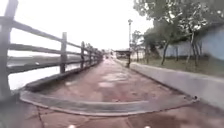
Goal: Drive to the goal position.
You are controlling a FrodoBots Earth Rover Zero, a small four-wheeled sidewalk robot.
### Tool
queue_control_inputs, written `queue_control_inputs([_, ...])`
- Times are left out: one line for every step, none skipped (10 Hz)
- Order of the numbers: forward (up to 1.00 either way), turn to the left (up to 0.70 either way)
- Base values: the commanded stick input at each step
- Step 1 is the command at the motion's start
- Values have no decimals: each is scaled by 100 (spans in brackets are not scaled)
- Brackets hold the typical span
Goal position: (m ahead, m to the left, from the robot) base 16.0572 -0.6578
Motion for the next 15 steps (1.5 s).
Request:
queue_control_inputs([100,11])
queue_control_inputs([100,-4])
queue_control_inputs([100,-23])
queue_control_inputs([100,-25])
queue_control_inputs([100,-26])
queue_control_inputs([100,-27])
queue_control_inputs([100,-29])
queue_control_inputs([100,-29])
queue_control_inputs([100,-29])
queue_control_inputs([100,-29])
queue_control_inputs([100,-29])
queue_control_inputs([100,-26])
queue_control_inputs([100,-18])
queue_control_inputs([100,-10])
queue_control_inputs([100,-2])
